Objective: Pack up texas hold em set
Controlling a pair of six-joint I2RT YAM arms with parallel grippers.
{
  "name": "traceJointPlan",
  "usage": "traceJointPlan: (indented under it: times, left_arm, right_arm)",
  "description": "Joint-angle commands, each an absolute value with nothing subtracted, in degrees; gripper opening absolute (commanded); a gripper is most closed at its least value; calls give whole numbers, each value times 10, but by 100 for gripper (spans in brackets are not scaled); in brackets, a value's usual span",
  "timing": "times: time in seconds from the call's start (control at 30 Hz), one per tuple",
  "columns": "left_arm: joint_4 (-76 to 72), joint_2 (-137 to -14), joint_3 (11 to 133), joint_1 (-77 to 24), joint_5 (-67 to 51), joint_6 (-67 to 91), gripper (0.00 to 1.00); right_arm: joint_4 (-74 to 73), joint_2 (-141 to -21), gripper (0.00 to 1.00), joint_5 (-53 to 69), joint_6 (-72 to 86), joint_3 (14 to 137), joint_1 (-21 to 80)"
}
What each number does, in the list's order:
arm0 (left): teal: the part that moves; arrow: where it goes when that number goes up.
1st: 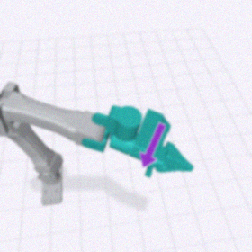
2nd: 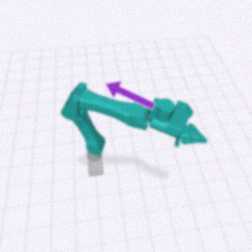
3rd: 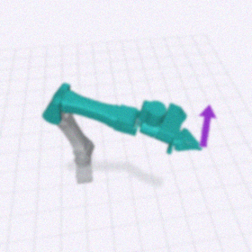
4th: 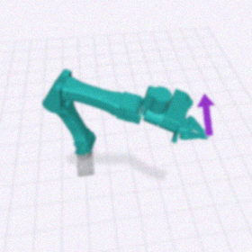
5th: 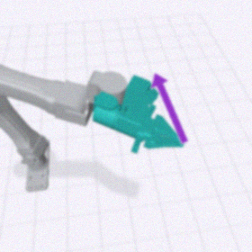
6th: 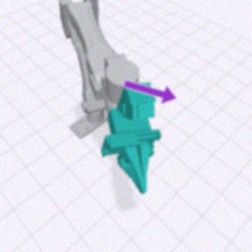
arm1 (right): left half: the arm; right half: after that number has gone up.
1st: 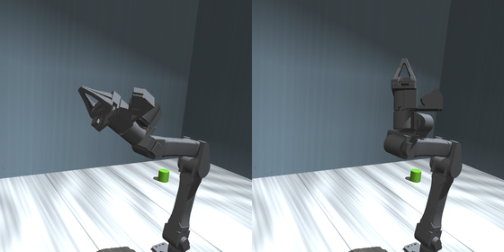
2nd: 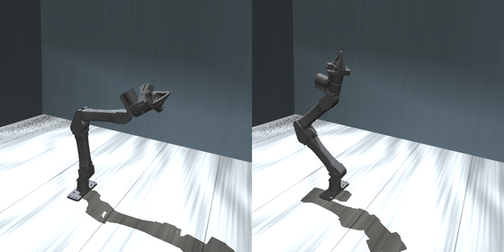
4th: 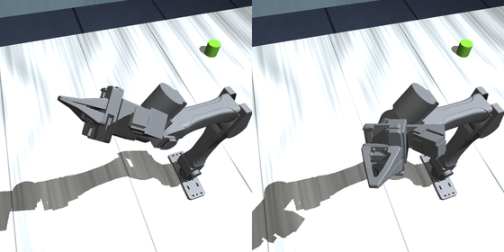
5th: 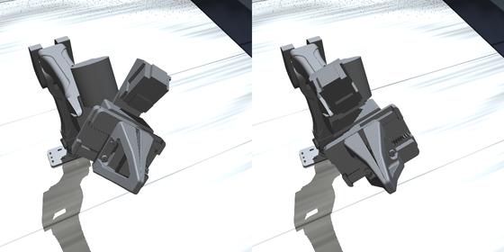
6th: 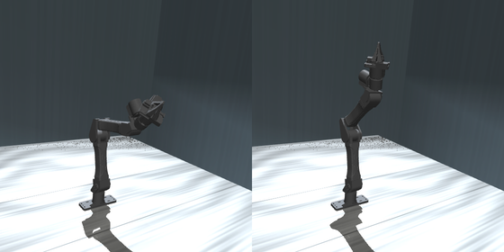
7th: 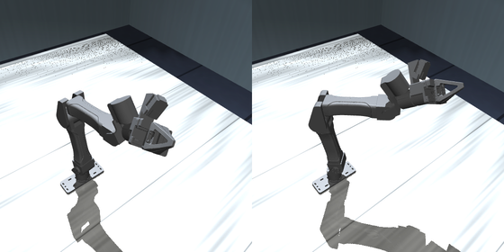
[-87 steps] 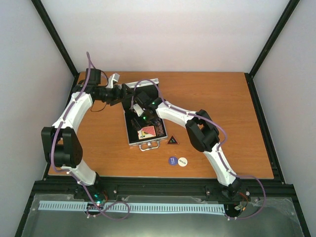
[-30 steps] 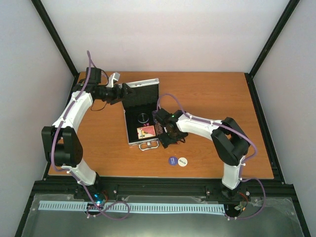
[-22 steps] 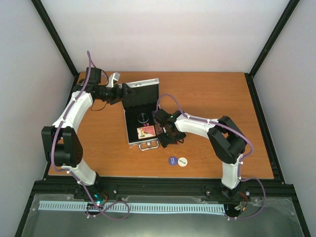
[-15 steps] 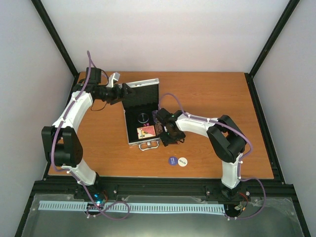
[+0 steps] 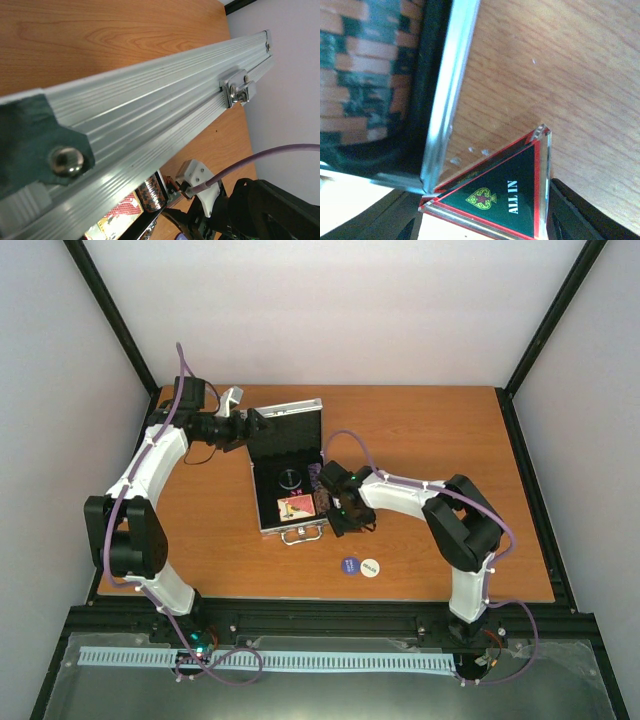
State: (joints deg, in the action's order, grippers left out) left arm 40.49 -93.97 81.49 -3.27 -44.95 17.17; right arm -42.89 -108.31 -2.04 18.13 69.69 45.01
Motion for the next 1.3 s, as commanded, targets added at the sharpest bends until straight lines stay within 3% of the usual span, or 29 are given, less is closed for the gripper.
traceJointPlan:
  times: [0.0,0.27,0.53,1.0,1.27]
  left_arm:
    - [393,-933,833,-34,-450,170,100]
    - [393,-930,832,-34,-447,168,100]
    - [393,-934,839,-34,-447,169,100]
    - [395,-938,843,-35,-450,169,100]
    - [386,-933,831,-34,-457,176,100]
  right_arm:
    - [-491,-1065,37,-50,172,718,449]
    - [-576,-1045,36,-39,140,880,449]
    - [-533,-1140,35,52,129,1018,450]
    - [-418,-1275,35,81,157,1134,455]
    - [-437,-1358,36,81,160,1213,456]
